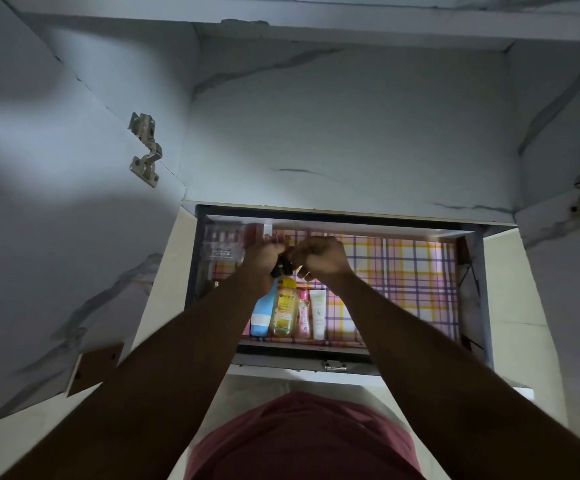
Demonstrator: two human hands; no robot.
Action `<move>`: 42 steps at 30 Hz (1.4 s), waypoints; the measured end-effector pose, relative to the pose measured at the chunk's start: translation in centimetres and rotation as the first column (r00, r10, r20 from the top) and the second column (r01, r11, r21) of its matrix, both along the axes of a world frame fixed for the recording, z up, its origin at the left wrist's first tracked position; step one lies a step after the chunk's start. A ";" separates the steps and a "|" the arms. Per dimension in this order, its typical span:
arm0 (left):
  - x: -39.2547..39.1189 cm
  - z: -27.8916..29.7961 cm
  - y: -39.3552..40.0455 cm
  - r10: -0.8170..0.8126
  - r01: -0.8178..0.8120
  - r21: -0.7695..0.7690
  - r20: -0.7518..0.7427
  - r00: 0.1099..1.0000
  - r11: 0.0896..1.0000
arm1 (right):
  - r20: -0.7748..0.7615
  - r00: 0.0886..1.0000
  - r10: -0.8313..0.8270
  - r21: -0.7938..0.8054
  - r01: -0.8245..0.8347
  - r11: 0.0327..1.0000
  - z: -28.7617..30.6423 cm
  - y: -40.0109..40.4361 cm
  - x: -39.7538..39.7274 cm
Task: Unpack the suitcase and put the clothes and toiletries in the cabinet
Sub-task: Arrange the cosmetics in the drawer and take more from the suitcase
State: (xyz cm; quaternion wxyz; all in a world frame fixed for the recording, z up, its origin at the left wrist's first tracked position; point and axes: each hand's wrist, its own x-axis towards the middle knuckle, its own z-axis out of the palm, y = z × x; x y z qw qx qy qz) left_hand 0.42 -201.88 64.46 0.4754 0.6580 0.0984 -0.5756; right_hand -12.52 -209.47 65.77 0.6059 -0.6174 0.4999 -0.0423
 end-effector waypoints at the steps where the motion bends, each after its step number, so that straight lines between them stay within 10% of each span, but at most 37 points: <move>1: -0.3 0.0 -0.4 -0.014 0.014 0.006 -0.005 1.000 1.000 | -0.014 0.998 0.060 -0.010 -0.060 0.998 0.3 0.0 0.0; 14: -1.4 -1.1 -4.0 -0.261 0.216 0.239 0.177 0.949 0.947 | -0.501 0.863 -0.072 -0.154 -0.007 0.988 -4.0 -3.7 -1.9; 24: -2.1 -1.8 -4.6 -0.306 0.257 0.199 0.281 0.910 0.946 | -0.371 0.927 -0.063 -0.167 0.000 0.986 -3.5 -4.0 -1.4; 28: -3.0 -1.7 -5.1 -0.240 0.181 0.197 0.339 0.909 0.964 | -0.036 0.964 -0.262 0.220 0.263 0.939 -1.5 -3.6 -2.2; 32: -3.5 -1.0 -4.8 -0.184 0.177 0.053 0.350 0.918 0.983 | -0.011 0.943 -0.332 0.367 0.313 0.876 -1.3 -4.0 -3.2; 38: -3.6 -0.3 -4.1 -0.326 0.379 -0.061 0.397 0.858 0.923 | -0.013 0.922 -0.386 0.384 0.361 0.850 -1.7 -4.7 -4.0; 42: -3.7 -1.6 -4.2 -0.411 0.405 0.138 0.543 0.732 0.904 | -0.203 0.928 -0.311 0.136 0.342 0.930 -3.3 -4.8 -3.2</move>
